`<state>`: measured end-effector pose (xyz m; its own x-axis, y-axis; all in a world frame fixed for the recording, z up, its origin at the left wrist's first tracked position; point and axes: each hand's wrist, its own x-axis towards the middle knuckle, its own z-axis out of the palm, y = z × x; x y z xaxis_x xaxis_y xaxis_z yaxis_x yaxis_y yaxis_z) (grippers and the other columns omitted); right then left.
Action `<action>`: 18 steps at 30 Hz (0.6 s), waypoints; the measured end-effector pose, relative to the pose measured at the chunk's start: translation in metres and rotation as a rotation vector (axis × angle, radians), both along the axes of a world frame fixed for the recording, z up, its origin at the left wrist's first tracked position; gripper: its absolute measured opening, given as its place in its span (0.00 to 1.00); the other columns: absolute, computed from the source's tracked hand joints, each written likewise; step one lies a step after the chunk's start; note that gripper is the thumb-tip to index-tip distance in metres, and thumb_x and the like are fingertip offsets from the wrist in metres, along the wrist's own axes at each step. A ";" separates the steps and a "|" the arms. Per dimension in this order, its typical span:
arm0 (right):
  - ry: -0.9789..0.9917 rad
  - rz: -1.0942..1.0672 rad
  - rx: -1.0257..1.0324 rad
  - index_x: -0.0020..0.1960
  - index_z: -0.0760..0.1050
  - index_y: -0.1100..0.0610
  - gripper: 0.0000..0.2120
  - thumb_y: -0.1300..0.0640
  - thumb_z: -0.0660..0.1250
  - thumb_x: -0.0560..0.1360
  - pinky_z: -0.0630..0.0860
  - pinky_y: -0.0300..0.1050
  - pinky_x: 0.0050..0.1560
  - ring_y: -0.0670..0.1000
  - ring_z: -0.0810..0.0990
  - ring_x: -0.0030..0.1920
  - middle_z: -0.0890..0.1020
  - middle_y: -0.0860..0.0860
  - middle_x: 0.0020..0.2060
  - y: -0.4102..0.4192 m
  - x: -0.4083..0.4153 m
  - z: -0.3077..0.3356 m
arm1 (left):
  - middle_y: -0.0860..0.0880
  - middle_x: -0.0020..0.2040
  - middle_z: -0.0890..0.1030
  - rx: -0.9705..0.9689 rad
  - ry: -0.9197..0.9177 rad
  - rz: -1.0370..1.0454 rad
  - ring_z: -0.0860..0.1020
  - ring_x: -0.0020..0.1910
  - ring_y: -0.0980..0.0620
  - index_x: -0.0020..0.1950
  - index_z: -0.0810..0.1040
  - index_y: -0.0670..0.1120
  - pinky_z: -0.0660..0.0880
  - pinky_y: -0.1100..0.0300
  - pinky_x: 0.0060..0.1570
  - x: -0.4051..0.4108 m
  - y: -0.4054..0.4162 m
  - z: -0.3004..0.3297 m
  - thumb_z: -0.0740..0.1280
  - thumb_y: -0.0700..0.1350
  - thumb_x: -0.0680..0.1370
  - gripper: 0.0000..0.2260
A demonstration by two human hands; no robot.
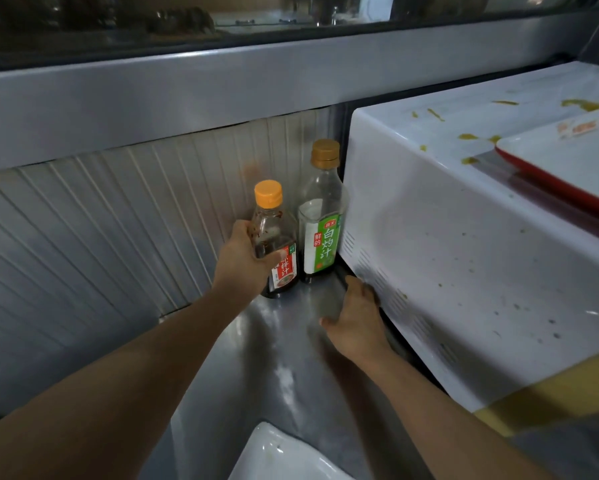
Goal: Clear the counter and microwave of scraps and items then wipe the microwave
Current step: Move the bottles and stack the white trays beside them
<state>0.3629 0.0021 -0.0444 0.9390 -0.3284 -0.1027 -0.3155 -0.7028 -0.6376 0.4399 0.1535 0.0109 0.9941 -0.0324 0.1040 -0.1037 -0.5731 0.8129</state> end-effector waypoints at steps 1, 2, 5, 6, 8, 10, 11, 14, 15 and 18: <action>0.005 0.006 0.000 0.70 0.58 0.59 0.36 0.56 0.72 0.69 0.68 0.49 0.63 0.58 0.65 0.68 0.66 0.58 0.67 -0.001 -0.002 0.000 | 0.52 0.48 0.74 0.003 -0.002 0.003 0.73 0.47 0.53 0.59 0.68 0.43 0.69 0.59 0.45 0.000 -0.002 -0.002 0.73 0.44 0.72 0.20; 0.005 0.014 -0.002 0.70 0.58 0.59 0.35 0.56 0.72 0.69 0.68 0.49 0.63 0.58 0.65 0.67 0.66 0.58 0.66 -0.001 -0.004 0.000 | 0.52 0.47 0.74 0.005 -0.005 0.007 0.73 0.46 0.53 0.59 0.68 0.43 0.69 0.59 0.44 -0.001 -0.002 -0.004 0.72 0.44 0.72 0.20; -0.001 0.038 -0.008 0.71 0.58 0.59 0.35 0.55 0.72 0.69 0.67 0.48 0.64 0.58 0.65 0.67 0.66 0.57 0.66 -0.003 -0.007 0.002 | 0.54 0.44 0.73 0.014 -0.040 0.024 0.73 0.44 0.55 0.59 0.68 0.44 0.70 0.61 0.42 -0.002 -0.003 -0.008 0.73 0.44 0.72 0.20; 0.001 0.047 -0.008 0.71 0.58 0.59 0.36 0.54 0.72 0.70 0.66 0.48 0.64 0.58 0.65 0.68 0.66 0.57 0.67 -0.003 -0.008 0.002 | 0.55 0.44 0.73 0.023 -0.058 0.035 0.73 0.43 0.56 0.59 0.68 0.44 0.70 0.63 0.42 -0.003 -0.002 -0.010 0.73 0.44 0.71 0.21; 0.006 0.060 -0.013 0.72 0.57 0.59 0.36 0.54 0.72 0.70 0.65 0.48 0.66 0.58 0.63 0.69 0.65 0.57 0.68 -0.002 -0.011 0.004 | 0.54 0.47 0.75 0.041 -0.078 0.067 0.74 0.46 0.55 0.61 0.68 0.44 0.70 0.62 0.45 -0.007 0.000 -0.017 0.75 0.43 0.70 0.24; 0.002 0.069 -0.019 0.72 0.57 0.58 0.37 0.53 0.71 0.70 0.63 0.48 0.67 0.58 0.63 0.70 0.64 0.57 0.68 -0.001 -0.013 0.006 | 0.51 0.50 0.77 0.082 -0.055 0.097 0.75 0.48 0.53 0.60 0.69 0.44 0.72 0.58 0.47 -0.010 0.002 -0.026 0.75 0.44 0.69 0.24; -0.004 0.072 -0.018 0.72 0.56 0.58 0.37 0.53 0.71 0.70 0.63 0.48 0.68 0.58 0.62 0.70 0.64 0.57 0.69 -0.001 -0.014 0.006 | 0.49 0.51 0.78 0.121 -0.031 0.102 0.76 0.49 0.51 0.58 0.69 0.44 0.74 0.56 0.47 -0.010 0.003 -0.032 0.76 0.45 0.69 0.23; -0.022 0.076 -0.010 0.73 0.56 0.58 0.37 0.53 0.71 0.70 0.61 0.47 0.68 0.57 0.62 0.70 0.64 0.57 0.69 -0.002 -0.016 0.006 | 0.46 0.52 0.80 0.233 0.029 0.093 0.78 0.50 0.46 0.56 0.71 0.45 0.77 0.48 0.49 -0.010 0.001 -0.041 0.76 0.48 0.68 0.22; -0.026 0.078 -0.013 0.73 0.56 0.58 0.37 0.53 0.71 0.70 0.61 0.47 0.68 0.57 0.62 0.70 0.64 0.57 0.69 -0.002 -0.016 0.005 | 0.45 0.52 0.80 0.259 0.025 0.091 0.78 0.50 0.45 0.55 0.71 0.44 0.77 0.47 0.49 -0.009 0.000 -0.041 0.76 0.49 0.68 0.22; -0.025 0.085 -0.012 0.73 0.56 0.58 0.37 0.53 0.72 0.70 0.62 0.47 0.68 0.57 0.63 0.70 0.64 0.57 0.69 -0.004 -0.016 0.004 | 0.43 0.51 0.80 0.282 0.011 0.106 0.79 0.50 0.43 0.55 0.71 0.42 0.77 0.45 0.49 -0.005 -0.002 -0.041 0.77 0.48 0.67 0.23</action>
<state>0.3468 -0.0023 -0.0404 0.9658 -0.2483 -0.0754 -0.2383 -0.7339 -0.6361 0.4350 0.1513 -0.0301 0.9945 0.0456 0.0945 -0.0231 -0.7836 0.6209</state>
